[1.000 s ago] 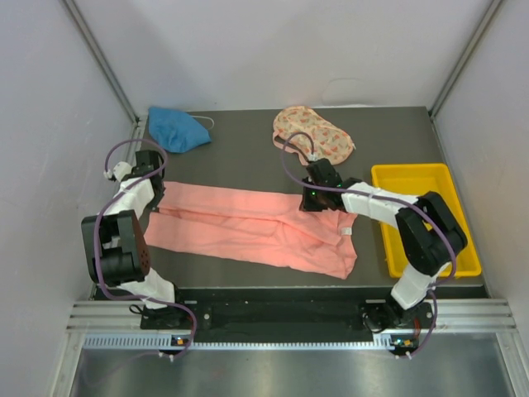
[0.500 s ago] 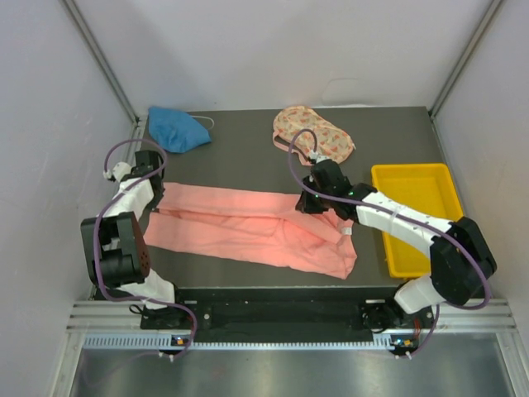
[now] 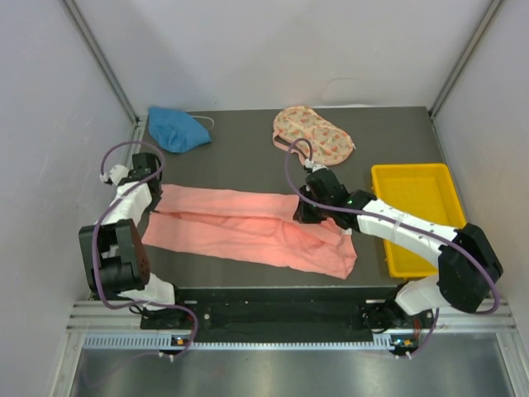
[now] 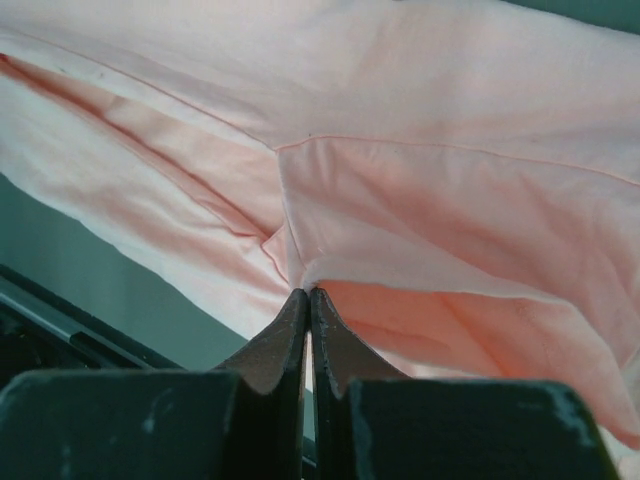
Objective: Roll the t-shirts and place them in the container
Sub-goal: Fold the T-shirt at the center of the board.
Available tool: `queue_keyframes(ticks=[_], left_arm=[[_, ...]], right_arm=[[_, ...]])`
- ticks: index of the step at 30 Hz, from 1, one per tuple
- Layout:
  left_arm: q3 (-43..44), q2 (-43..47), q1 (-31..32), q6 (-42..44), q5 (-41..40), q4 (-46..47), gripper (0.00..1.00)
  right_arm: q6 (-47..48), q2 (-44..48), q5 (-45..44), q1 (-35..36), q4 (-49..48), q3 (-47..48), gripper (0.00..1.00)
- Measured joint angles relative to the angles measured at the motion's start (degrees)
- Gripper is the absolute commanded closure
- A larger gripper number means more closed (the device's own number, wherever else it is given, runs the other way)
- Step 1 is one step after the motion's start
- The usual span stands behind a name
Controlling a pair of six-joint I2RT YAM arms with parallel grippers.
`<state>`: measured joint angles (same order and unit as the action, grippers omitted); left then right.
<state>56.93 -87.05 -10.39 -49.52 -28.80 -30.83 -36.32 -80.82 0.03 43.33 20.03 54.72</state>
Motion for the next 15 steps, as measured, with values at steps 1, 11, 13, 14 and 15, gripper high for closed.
queue_keyframes(ticks=[1, 11, 13, 14, 15], left_arm=[[-0.07, 0.11, -0.13, 0.02, 0.02, -0.02, 1.00], [-1.62, 0.33, -0.87, 0.48, 0.46, 0.17, 1.00], [-2.32, 0.31, -0.92, 0.74, 0.94, 0.39, 0.98], [-2.73, 0.31, -0.94, 0.85, 1.16, 0.57, 0.96], [-3.13, 0.33, -0.96, 1.05, 1.49, 0.72, 0.91]], right_arm=[[-0.20, 0.46, -0.24, 0.31, 0.17, 0.00, 1.00], [-1.62, 1.36, -2.21, 4.63, 1.01, 0.00, 0.99], [-2.03, 1.01, -2.23, 5.09, 0.42, -0.33, 0.89], [-2.34, 0.76, -2.23, 5.22, 0.07, -0.74, 0.85], [-2.58, 0.52, -2.10, 5.27, -0.26, -1.22, 0.80]])
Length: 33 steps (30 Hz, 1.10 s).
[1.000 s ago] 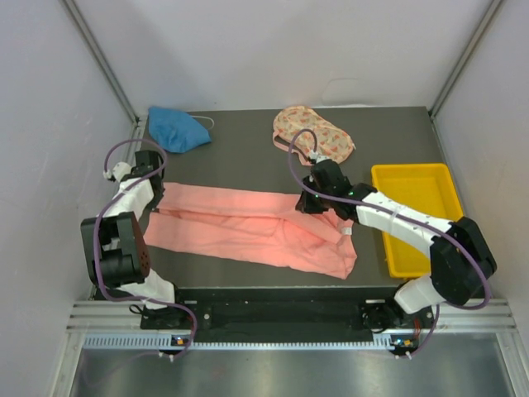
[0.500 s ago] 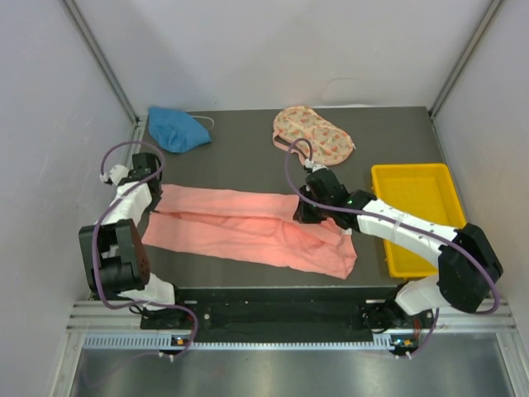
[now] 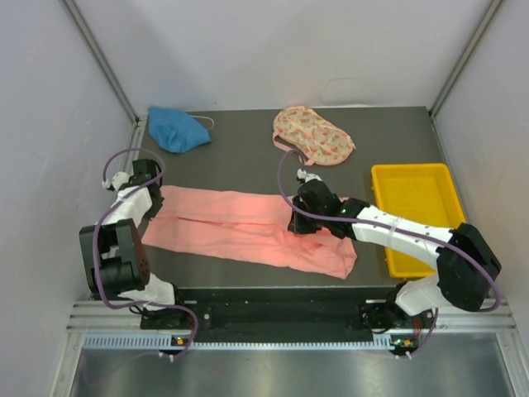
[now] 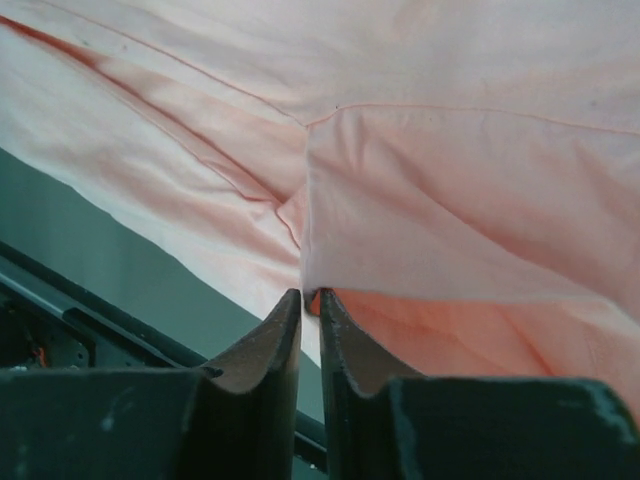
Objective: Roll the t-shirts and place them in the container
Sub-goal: Fold the T-shirt at the center of the board.
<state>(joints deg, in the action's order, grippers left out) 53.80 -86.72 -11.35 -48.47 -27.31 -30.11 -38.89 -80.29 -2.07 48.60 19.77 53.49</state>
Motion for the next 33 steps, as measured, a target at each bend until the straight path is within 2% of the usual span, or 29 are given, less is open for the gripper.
queue_keyframes(ticks=[1, 2, 5, 9, 13, 14, 18, 24, 29, 33], left_arm=[[-0.28, -0.02, -0.02, 0.28, 0.42, 0.07, 0.72], [-0.50, 0.00, -0.04, 0.59, 0.79, 0.13, 0.59], [-0.66, 0.37, -0.07, 1.86, 1.88, 0.17, 0.39], [-0.66, 4.04, -0.13, 4.09, 4.48, 0.33, 0.38], [-0.37, 9.57, 3.23, 7.41, 7.52, 1.16, 0.45], [0.09, 10.27, 5.92, 8.02, 8.07, 1.18, 0.50], [1.86, 10.19, 22.86, 8.92, 10.34, 2.21, 0.58], [4.15, 4.72, 41.59, 9.09, 14.95, 3.32, 0.58], [5.44, -0.81, 51.87, 8.96, 20.04, 4.39, 0.54], [5.81, -3.32, 56.43, 8.17, 22.49, 4.48, 0.49]], right_arm=[[-0.20, -0.20, 0.07, 0.04, -0.13, -0.59, 0.70], [-0.33, -0.39, 0.26, 0.04, -0.11, -1.01, 0.66], [-0.33, -0.46, 0.70, 0.11, 0.35, -1.38, 0.56], [0.22, 1.11, -0.66, 0.44, 2.40, -1.20, 0.55], [0.76, 5.79, -4.83, 0.00, 7.06, -0.66, 0.57], [0.81, 7.02, -5.97, -0.28, 8.04, -0.57, 0.57], [0.66, 10.88, -9.75, -2.67, 11.30, -0.68, 0.59], [-1.81, 14.73, -12.92, -4.00, 13.81, -5.97, 0.60], [-4.90, 17.57, -12.83, -4.04, 15.50, -12.68, 0.59], [-7.63, 20.39, -12.13, -3.80, 16.96, -15.91, 0.53]])
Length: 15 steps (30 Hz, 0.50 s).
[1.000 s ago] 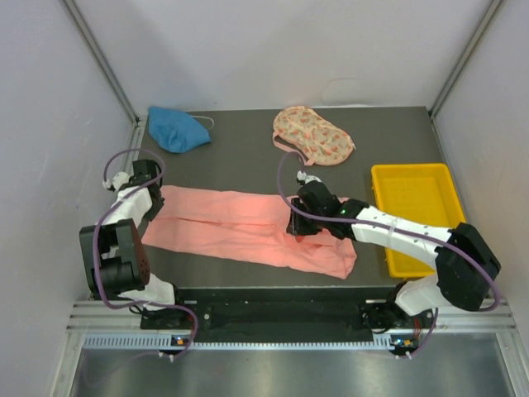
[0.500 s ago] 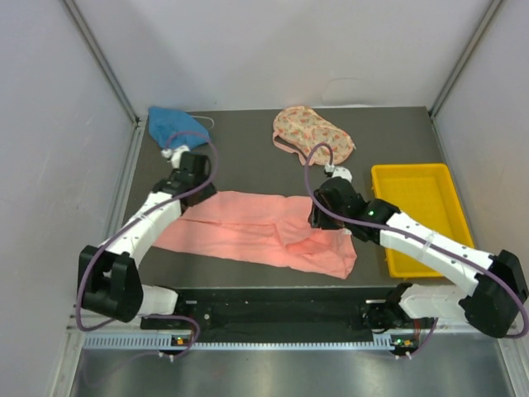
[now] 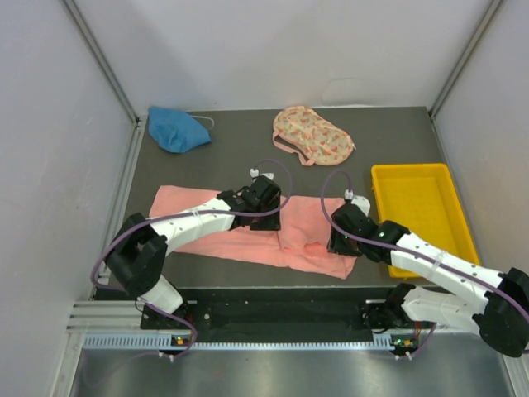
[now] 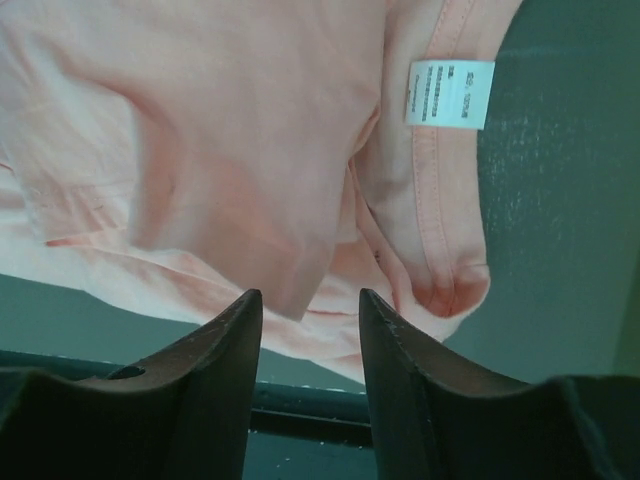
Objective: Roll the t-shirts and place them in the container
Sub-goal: Fold the T-shirt at the center of the board.
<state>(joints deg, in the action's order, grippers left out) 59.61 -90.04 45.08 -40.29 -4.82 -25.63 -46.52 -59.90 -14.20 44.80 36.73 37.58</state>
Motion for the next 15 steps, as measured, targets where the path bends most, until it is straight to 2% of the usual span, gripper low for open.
queue_keyframes(ticks=[2, 15], left_arm=[[0.00, -0.42, 0.90, -0.28, 0.96, 0.02, 0.48], [-0.07, -3.87, 3.78, -3.87, 2.89, 1.68, 0.53]], right_arm=[[-1.31, 1.16, 0.17, 0.39, 0.15, -0.44, 0.49], [-6.49, 2.25, 1.36, 0.83, -1.49, -3.50, 0.53]])
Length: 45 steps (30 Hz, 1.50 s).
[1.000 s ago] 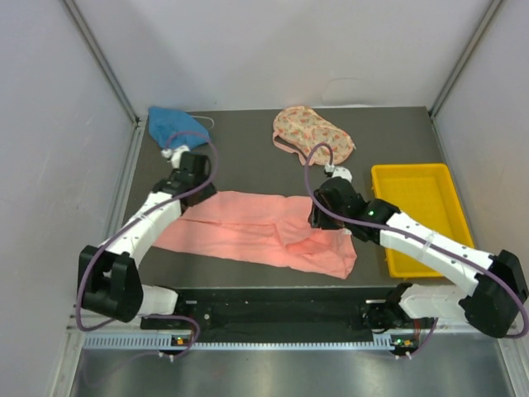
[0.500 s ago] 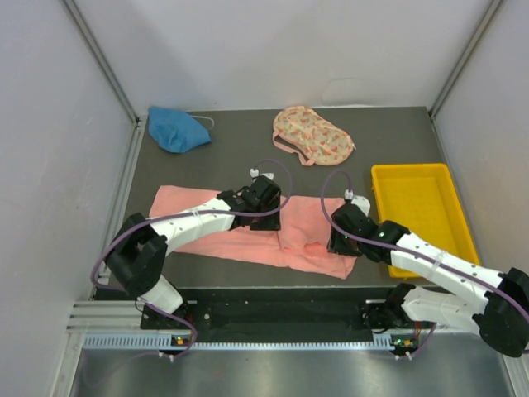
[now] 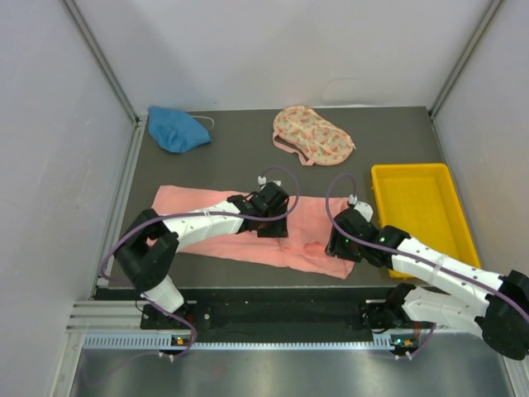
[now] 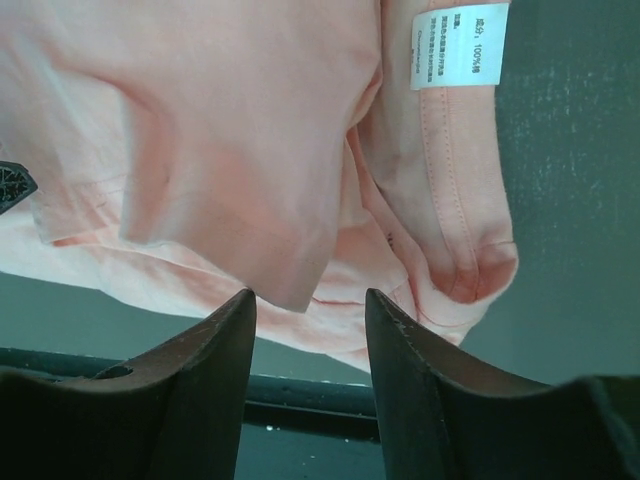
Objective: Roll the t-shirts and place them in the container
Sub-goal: Fold the T-shirt at the center of the board.
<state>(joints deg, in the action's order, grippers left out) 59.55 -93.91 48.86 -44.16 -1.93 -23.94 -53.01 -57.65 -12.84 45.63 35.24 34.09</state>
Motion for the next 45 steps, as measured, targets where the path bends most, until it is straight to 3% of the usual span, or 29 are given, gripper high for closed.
queue_keyframes(ticks=[3, 12, 13, 15, 18, 21, 45], left_arm=[[-0.11, -0.09, 0.11, -0.96, -0.02, 0.31, 0.55], [-0.52, -0.83, 0.83, -3.04, -0.04, 1.55, 0.65], [-0.52, -1.03, 0.94, -3.21, -0.04, 1.62, 0.69], [-0.52, -1.42, 1.14, -3.67, -0.11, 1.66, 0.73], [-0.52, -1.90, 1.44, -4.04, -0.35, 1.68, 0.88], [-0.52, -2.27, 1.77, -4.33, -0.74, 1.64, 1.00], [1.79, 1.18, 1.70, -3.91, -7.19, -5.73, 1.00]], right_arm=[[-0.85, 0.00, 0.02, 0.02, -1.09, -0.68, 0.57], [-1.64, -0.63, -0.48, 0.00, -2.89, -1.14, 0.82], [-1.57, -0.74, -0.57, 0.00, -2.86, -1.14, 0.88], [-1.46, -0.79, -0.66, 0.00, -2.86, -1.14, 0.91], [-1.40, -0.96, -0.66, 0.00, -2.89, -1.14, 0.97], [-1.05, -1.03, -0.66, 0.02, -2.86, -1.14, 1.00], [-0.15, -4.57, -5.99, 9.84, 6.29, 10.38, 1.00]])
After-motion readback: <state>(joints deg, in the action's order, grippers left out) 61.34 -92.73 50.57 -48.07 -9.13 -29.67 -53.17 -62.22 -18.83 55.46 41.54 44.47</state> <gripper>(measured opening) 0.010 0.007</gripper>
